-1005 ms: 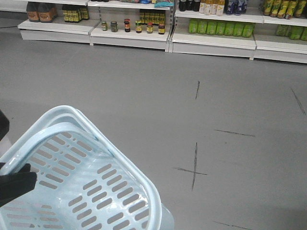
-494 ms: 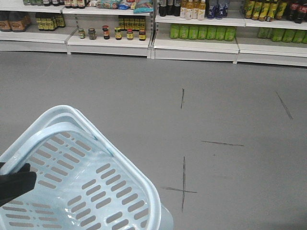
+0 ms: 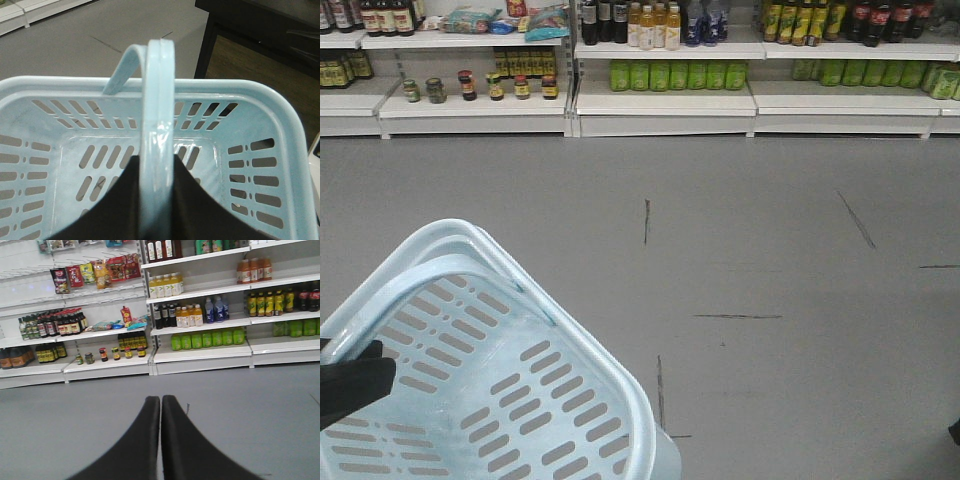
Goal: Pick three apples into basket with both arms
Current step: 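Drive the base across the floor holding the basket in the left gripper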
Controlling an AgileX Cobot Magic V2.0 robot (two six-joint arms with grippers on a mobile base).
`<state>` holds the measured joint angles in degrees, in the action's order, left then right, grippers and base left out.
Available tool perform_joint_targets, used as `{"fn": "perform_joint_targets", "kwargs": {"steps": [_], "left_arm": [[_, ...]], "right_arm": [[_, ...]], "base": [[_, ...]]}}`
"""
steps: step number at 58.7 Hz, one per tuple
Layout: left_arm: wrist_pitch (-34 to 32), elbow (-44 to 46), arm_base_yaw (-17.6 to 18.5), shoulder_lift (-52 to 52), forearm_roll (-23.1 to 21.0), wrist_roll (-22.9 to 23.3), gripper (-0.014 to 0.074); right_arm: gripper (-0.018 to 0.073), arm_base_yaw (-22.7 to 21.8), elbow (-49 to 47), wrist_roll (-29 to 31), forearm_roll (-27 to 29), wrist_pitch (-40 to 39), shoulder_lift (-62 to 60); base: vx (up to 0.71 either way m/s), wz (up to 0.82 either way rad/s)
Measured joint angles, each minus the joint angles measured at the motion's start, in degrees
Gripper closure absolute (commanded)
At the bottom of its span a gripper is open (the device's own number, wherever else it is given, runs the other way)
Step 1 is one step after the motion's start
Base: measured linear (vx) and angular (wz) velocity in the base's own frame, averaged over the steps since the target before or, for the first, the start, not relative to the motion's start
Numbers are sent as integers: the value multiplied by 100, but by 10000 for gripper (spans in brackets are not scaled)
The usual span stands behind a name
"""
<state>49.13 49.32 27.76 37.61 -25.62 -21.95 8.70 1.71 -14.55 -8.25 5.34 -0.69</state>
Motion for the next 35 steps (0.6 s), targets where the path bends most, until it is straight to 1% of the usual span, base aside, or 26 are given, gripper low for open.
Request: {"fn": "perform_joint_targets", "kwargs": {"steps": [17, 35], "left_arm": [[0, 0, 0, 0, 0, 0, 602], [0, 0, 0, 0, 5, 0, 602]], "right_arm": [[564, 0, 0, 0, 0, 0, 0], [564, 0, 0, 0, 0, 0, 0]], "base": [[25, -38], [22, -45]]}}
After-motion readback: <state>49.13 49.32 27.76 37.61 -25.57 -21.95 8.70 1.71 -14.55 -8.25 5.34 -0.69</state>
